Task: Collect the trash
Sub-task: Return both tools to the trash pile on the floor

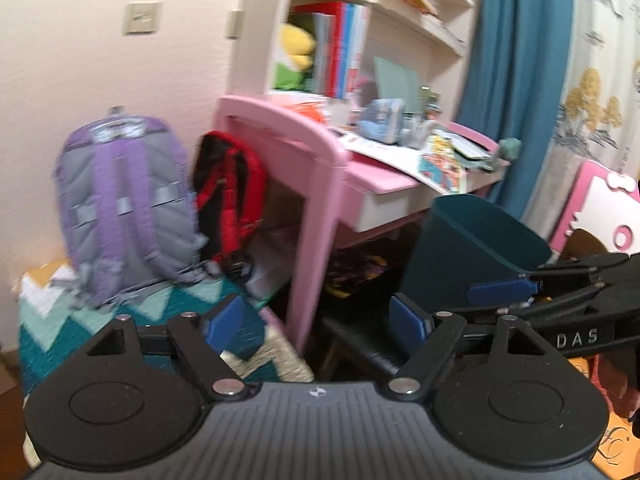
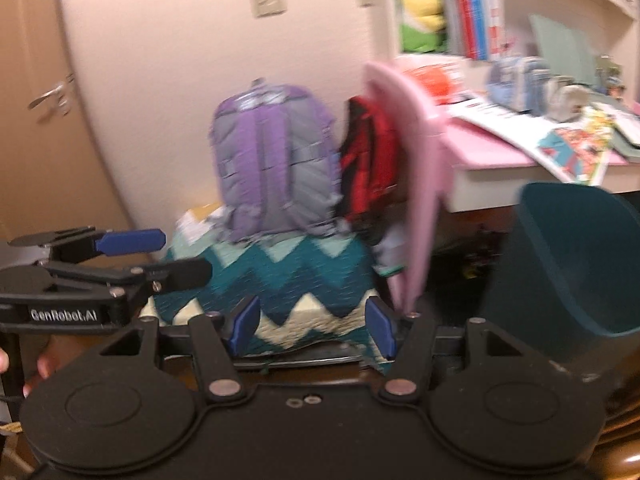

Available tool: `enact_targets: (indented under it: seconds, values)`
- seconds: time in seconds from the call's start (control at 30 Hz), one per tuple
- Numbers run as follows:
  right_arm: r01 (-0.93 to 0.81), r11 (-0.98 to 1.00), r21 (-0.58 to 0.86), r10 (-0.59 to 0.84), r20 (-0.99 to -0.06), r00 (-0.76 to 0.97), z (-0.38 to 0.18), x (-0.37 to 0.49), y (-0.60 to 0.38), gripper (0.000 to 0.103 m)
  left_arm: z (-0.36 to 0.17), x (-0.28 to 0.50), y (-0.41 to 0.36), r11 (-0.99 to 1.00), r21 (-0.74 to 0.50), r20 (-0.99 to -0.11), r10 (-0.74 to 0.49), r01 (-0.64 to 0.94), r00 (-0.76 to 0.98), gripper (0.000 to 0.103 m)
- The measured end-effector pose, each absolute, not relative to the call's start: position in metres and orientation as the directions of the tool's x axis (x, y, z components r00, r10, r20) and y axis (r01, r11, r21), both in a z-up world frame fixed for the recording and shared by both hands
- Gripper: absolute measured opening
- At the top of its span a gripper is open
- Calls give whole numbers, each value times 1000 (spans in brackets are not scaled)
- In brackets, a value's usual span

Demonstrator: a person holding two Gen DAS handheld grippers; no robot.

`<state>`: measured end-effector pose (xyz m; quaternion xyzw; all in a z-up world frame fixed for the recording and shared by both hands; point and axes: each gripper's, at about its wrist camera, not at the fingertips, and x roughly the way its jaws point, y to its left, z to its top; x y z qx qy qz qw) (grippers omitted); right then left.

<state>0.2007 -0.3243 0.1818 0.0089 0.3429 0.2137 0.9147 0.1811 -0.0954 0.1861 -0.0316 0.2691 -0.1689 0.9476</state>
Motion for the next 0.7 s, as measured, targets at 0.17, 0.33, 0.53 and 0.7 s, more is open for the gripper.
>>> enact_targets:
  seconds: [0.17,0.33,0.53,0.7]
  values:
    - [-464,869,174,456,-647,611,154,200,-275,57,164,165,-36,965,-168,-508,-260,202,821,98]
    - [-531,826,190,504,-669,546,110,205,-225,58,128,158,15,981,-167,-540,-176,100,823,102]
    - [-574,790,216,537,-695,478,47,217,-175,58,72,156,67,985,-171,-565,-124,30,816,103]
    - [-585,775,237,544,-722,428,-13,229,-139,58,18,169,103,986,-166,-617,-97,-9,781,103]
